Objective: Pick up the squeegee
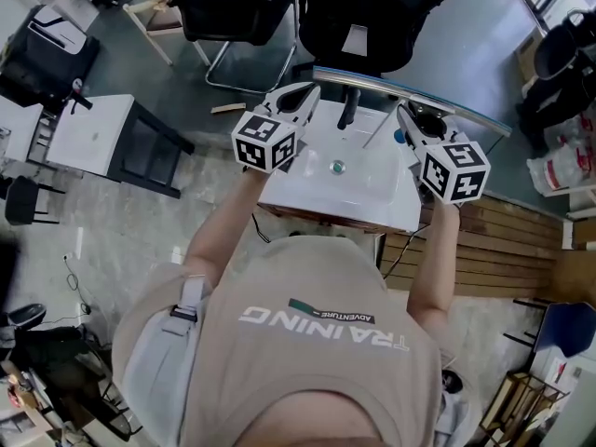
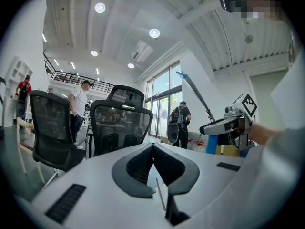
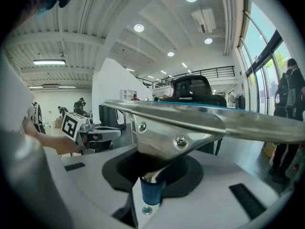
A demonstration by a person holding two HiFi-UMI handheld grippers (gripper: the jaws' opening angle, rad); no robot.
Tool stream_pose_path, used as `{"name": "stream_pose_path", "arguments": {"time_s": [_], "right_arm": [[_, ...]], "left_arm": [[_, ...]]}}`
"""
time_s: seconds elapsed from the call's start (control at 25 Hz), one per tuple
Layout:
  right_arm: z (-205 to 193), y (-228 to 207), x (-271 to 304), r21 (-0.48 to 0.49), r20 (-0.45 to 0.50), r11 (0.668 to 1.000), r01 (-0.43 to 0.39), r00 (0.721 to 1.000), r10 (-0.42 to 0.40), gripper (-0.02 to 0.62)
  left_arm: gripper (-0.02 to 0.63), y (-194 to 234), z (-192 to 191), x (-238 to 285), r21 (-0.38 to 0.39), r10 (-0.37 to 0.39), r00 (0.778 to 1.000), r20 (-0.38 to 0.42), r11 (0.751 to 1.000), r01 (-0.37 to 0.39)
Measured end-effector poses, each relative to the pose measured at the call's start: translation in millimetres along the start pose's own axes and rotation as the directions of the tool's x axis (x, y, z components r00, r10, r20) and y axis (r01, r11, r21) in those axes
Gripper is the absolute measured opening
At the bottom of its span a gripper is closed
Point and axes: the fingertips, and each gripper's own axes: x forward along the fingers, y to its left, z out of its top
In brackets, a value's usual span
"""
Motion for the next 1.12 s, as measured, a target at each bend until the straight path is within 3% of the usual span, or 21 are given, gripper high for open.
{"name": "stream_pose_path", "arguments": {"time_s": [1.12], "right_arm": [[-1,-9,1,0.000,0.010,1.000,0.031,0.999,-0.031,0.103]], "left_arm": [[0.012,-8,14,2,0.042,-0.020,1.000,0.016,0.999,0.020]]}}
